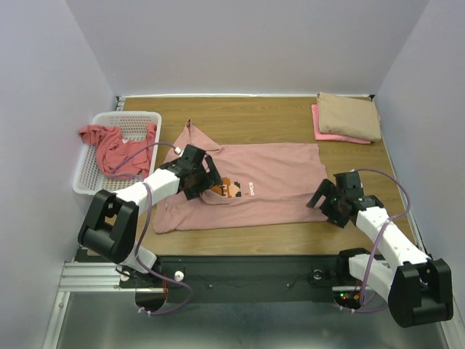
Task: Fold and stack the t-shirts
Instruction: Fold the tshirt
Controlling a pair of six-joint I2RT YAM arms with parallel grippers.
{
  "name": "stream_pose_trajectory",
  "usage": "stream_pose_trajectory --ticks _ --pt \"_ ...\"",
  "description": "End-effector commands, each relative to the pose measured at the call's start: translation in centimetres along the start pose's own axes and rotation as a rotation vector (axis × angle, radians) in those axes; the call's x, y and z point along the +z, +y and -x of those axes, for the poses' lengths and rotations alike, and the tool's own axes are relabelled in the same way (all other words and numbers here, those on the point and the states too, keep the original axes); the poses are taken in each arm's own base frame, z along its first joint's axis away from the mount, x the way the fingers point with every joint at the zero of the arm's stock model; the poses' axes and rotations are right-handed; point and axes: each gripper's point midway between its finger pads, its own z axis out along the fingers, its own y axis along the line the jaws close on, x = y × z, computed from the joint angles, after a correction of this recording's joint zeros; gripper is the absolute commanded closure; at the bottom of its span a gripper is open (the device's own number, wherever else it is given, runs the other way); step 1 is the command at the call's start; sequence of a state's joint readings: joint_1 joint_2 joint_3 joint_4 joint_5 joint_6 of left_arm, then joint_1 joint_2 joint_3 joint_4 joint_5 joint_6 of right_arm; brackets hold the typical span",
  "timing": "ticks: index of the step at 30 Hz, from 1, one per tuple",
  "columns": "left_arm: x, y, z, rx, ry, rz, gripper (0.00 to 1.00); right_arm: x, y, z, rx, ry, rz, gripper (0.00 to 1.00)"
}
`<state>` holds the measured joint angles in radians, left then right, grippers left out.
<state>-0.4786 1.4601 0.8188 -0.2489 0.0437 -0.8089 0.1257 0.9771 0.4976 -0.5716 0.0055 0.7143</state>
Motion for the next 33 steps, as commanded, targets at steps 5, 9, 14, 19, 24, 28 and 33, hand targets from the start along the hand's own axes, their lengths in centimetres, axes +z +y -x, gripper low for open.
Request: stream_pose_trajectory --ticks 5,9,14,19,24,28,33 --pt "3.1 -5.0 3.9 0.075 -0.029 -0.057 0.02 -0.7 1.0 1.8 -0.009 -0.057 0.011 0.0" --pt "4.7 -7.8 5.6 0.121 -0.019 -0.096 0.02 -0.8 1.2 1.9 -0.015 -0.059 0.018 0.0" --pt "2.6 -10.8 8.1 0.149 -0.106 -0.145 0.02 -1.0 1.4 1.9 -0.029 -0.061 0.032 0.0" --pt "-0.5 -10.1 10.9 0.174 -0.228 -0.058 0.02 -1.1 1.5 1.9 -0.038 -0.056 0.037 0.0" --pt "-2.1 -3.1 11.2 0.164 -0.276 0.27 0.05 -1.0 1.5 1.8 -0.041 -0.05 0.039 0.0" --pt "-1.5 -0.2 9.8 0.16 -0.246 0.373 0.19 -0.9 1.4 2.0 -0.044 -0.053 0.031 0.0" --pt "1.1 1.0 9.5 0.151 -0.201 0.408 0.42 -0.8 1.4 1.7 -0.051 -0.039 0.033 0.0"
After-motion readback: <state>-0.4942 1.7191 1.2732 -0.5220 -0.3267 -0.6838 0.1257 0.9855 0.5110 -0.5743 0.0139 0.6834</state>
